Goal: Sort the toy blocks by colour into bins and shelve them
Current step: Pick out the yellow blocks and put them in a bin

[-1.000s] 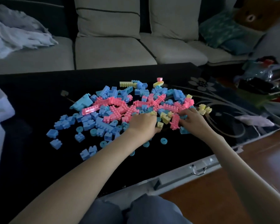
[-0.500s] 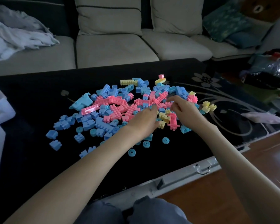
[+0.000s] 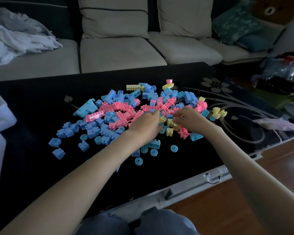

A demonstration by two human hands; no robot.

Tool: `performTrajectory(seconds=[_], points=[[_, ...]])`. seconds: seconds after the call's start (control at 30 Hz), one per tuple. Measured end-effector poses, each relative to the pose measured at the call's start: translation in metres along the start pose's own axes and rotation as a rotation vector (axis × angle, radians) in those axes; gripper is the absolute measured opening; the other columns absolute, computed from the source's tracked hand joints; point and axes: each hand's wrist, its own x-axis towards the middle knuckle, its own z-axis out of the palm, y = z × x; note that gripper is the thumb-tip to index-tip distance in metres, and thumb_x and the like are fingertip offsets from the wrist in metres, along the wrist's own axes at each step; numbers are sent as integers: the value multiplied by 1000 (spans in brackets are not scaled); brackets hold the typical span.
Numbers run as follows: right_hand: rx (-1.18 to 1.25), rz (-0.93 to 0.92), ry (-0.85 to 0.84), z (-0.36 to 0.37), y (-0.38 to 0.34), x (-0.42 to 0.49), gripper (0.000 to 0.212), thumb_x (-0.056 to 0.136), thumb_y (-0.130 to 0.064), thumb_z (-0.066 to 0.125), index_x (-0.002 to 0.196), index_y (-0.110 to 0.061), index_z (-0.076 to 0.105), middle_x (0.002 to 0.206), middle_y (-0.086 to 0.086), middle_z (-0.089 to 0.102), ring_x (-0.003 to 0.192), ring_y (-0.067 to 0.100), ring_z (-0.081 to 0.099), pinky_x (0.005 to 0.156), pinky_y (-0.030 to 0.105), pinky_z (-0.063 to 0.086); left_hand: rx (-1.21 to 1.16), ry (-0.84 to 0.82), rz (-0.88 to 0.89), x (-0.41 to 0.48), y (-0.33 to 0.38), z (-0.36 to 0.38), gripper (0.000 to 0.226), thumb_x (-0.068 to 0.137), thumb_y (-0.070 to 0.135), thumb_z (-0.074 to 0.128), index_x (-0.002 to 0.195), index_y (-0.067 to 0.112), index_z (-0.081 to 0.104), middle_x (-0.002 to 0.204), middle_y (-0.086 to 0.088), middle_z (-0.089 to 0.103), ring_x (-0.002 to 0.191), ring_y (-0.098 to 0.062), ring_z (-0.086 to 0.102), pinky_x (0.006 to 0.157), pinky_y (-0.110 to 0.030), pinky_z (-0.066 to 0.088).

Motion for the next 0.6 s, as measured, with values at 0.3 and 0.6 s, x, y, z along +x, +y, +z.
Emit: performTrajectory(seconds=[0.3, 0.6], points=[[1, 65, 25, 0, 7, 2, 21, 93, -18, 50, 103, -6, 64, 105, 5, 62, 92, 19, 57, 79, 29, 47, -18, -122, 85, 7, 17, 3, 42, 96, 39, 50, 122, 7, 45, 119, -10, 54, 111, -24, 51, 84, -30, 39], [71, 8, 185, -8, 4, -3, 29, 97, -21, 39, 109, -12, 64, 108, 3, 57, 85, 10, 48, 73, 23, 35, 30, -102, 78, 11, 15, 10, 36, 96, 25, 54, 126, 7, 46, 117, -13, 55, 109, -29, 52, 81, -36, 44]])
